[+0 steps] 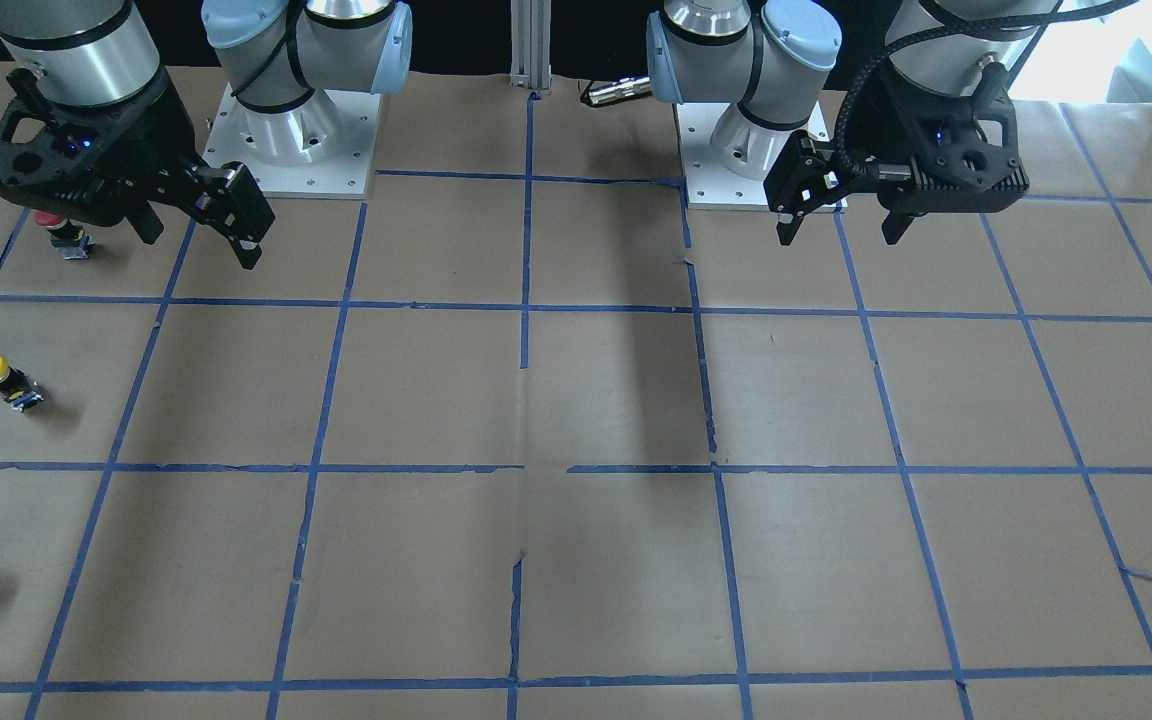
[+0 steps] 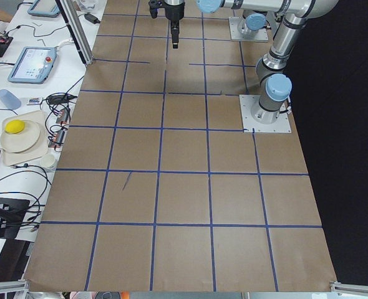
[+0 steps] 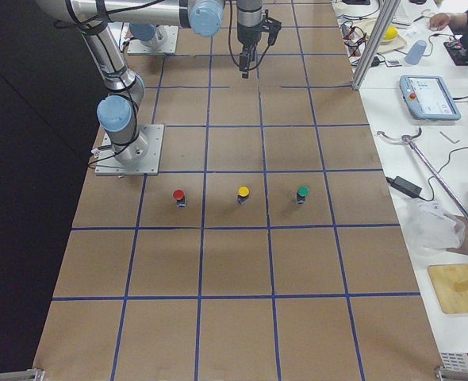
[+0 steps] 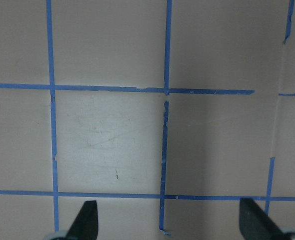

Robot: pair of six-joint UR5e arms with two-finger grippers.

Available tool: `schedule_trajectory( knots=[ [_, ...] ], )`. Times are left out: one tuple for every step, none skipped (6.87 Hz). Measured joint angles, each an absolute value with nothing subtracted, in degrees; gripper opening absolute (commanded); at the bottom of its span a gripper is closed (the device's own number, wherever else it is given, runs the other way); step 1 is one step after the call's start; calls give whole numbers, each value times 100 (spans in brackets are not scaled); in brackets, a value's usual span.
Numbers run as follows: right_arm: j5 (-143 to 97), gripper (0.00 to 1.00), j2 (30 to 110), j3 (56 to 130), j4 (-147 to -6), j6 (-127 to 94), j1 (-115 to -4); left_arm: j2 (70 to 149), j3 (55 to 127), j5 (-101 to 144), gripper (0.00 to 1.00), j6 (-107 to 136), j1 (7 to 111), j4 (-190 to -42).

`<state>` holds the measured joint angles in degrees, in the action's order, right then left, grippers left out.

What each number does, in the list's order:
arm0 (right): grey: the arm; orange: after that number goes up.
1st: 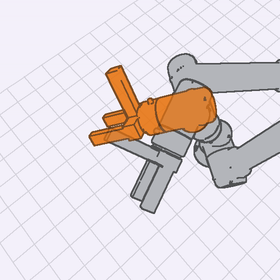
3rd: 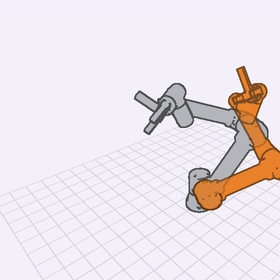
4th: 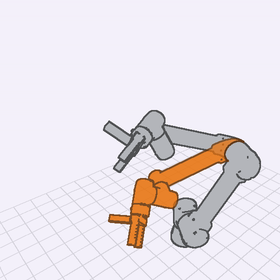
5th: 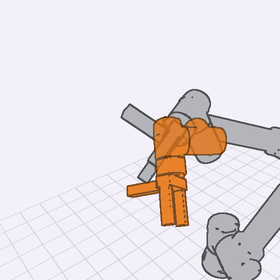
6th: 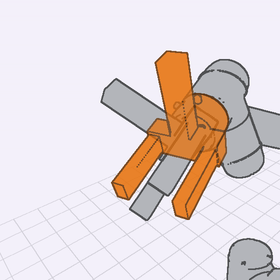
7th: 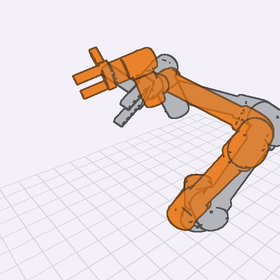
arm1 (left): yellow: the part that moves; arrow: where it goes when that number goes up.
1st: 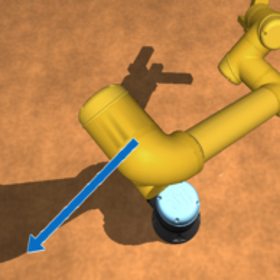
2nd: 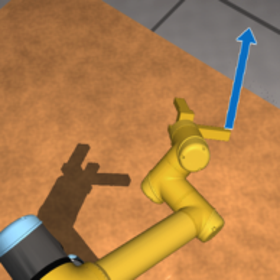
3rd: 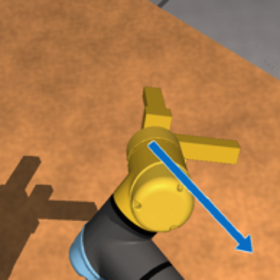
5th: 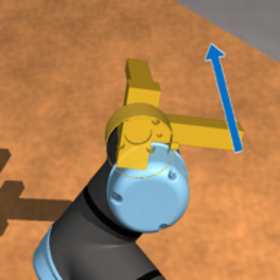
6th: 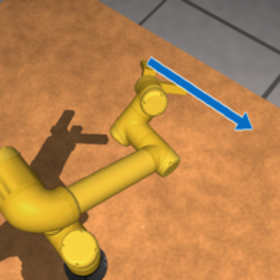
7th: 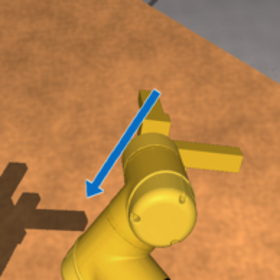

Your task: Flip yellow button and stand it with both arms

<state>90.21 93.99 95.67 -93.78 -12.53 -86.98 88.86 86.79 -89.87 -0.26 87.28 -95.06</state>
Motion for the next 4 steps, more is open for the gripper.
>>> schedule_trajectory(
  knots=[
    [9021,100,9394,9572,-9372,-1257,-8725,8886,8682,-8990,100,-26,8728,-9505],
    [9026,100,9391,9577,-9372,-1257,-8733,8883,8686,-8991,100,-26,8728,-9508],
    [9029,100,9388,9579,-9377,-1259,-8733,8877,8695,-8991,100,-26,8728,-9509],
    [9028,100,9387,9580,-9383,-1265,-8731,8873,8704,-8991,100,-27,8728,-9509]
  ],
)
